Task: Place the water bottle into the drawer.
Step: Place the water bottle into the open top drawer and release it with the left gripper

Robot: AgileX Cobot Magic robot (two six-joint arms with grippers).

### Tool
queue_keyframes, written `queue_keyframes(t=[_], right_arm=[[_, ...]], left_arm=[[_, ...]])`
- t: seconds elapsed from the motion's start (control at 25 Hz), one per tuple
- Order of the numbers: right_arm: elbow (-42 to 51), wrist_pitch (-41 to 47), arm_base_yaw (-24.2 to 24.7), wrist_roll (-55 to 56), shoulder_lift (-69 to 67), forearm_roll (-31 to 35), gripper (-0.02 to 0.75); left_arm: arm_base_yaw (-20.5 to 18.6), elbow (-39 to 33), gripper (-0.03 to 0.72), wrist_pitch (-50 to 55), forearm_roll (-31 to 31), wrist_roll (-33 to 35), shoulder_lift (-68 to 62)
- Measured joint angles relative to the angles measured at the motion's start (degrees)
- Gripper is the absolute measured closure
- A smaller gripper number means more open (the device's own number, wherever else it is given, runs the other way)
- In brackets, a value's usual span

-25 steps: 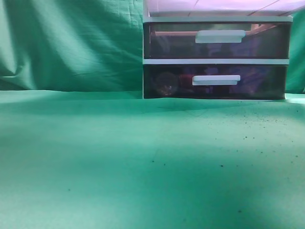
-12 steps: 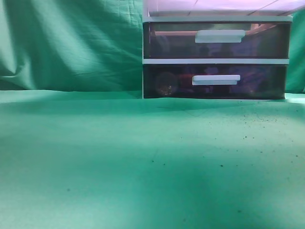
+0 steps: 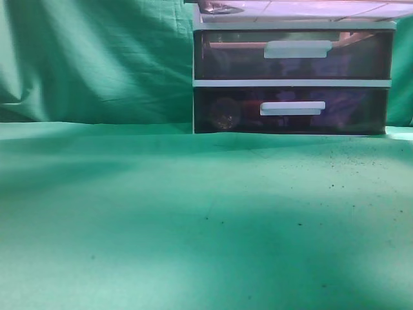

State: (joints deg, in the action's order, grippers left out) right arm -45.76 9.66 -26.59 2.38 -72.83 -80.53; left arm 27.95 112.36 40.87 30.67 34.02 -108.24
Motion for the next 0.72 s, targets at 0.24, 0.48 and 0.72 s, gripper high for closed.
queue_keyframes(t=[0.24, 0.48, 0.72], right_arm=[[0.07, -0.2, 0.0, 0.27, -0.99, -0.36, 0.663], [0.07, -0.2, 0.0, 0.27, -0.99, -0.58, 0.663], [0.07, -0.2, 0.0, 0.27, -0.99, -0.58, 0.663]], left_arm=[[0.0, 0.2, 0.071, 1.2, 3.78, 0.0, 0.0], [0.62, 0.57, 0.108, 0.17, 15.16, 7.42, 0.0], [2.59, 0.7, 0.106, -4.37, 21.76, 18.03, -0.67]])
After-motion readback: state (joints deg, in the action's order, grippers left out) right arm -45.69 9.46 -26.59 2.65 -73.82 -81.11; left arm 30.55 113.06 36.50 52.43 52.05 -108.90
